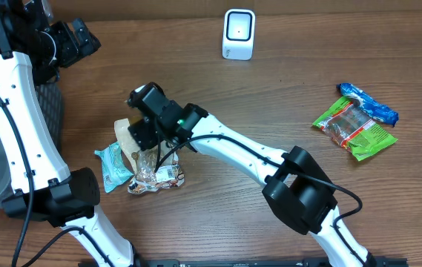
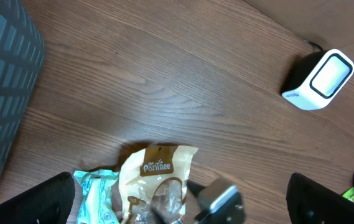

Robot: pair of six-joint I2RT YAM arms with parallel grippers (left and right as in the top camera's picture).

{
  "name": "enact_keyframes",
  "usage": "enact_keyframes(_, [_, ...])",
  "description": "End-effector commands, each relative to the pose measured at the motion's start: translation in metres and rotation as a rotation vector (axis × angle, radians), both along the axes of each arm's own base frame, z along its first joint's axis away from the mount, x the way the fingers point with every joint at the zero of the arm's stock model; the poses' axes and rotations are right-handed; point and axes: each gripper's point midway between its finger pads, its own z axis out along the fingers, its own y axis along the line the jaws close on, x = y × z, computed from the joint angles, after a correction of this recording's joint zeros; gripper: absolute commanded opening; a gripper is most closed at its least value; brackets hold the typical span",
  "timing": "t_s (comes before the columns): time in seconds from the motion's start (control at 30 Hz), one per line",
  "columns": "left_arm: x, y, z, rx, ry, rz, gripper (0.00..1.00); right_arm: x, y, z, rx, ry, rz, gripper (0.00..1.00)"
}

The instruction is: Scan the item barcode

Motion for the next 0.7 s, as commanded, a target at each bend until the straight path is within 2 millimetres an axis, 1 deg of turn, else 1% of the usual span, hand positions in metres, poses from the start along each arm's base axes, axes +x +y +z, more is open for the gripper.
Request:
enact_keyframes(0.0, [-0.002,-0.004,0.010,0.022,-0.029,-0.024,1.00,-0.036,0.021,-0.029,0.042,0.143,0.148,0.72])
enact_keyframes(0.1, [-0.002,-0.004,0.010,0.022,-0.029,-0.024,1.00,-0.052,0.023,-0.043,0.051,0.223,0.194,0.72])
enact_keyframes(0.23, [-0.002,-0.004,0.010,0.022,-0.029,-0.024,1.00,-0.053,0.017,-0.048,0.019,0.235,0.183,0.72])
enact_keyframes(0.3, [-0.002,-0.004,0.010,0.022,-0.029,-0.024,1.00,-0.050,0.003,-0.058,-0.052,0.241,0.133,0.71])
enact_keyframes(0.37, [-0.002,-0.004,0.010,0.022,-0.029,-0.024,1.00,-0.041,-0.016,-0.070,-0.152,0.219,0.052,0.70])
enact_keyframes(0.47, [-0.002,-0.004,0.010,0.022,-0.029,-0.024,1.00,-0.034,-0.044,-0.081,-0.271,0.203,-0.010,0.70])
enact_keyframes(0.57, [-0.002,-0.004,0.010,0.022,-0.029,-0.024,1.00,-0.029,-0.060,-0.085,-0.329,0.205,-0.042,0.70])
enact_keyframes(0.6, [-0.002,-0.004,0.010,0.022,-0.029,-0.024,1.00,-0.025,-0.068,-0.086,-0.351,0.209,-0.069,0.68])
enact_keyframes(0.67, [-0.002,-0.004,0.010,0.022,-0.029,-0.024,1.00,-0.020,-0.074,-0.085,-0.354,0.219,-0.097,0.66])
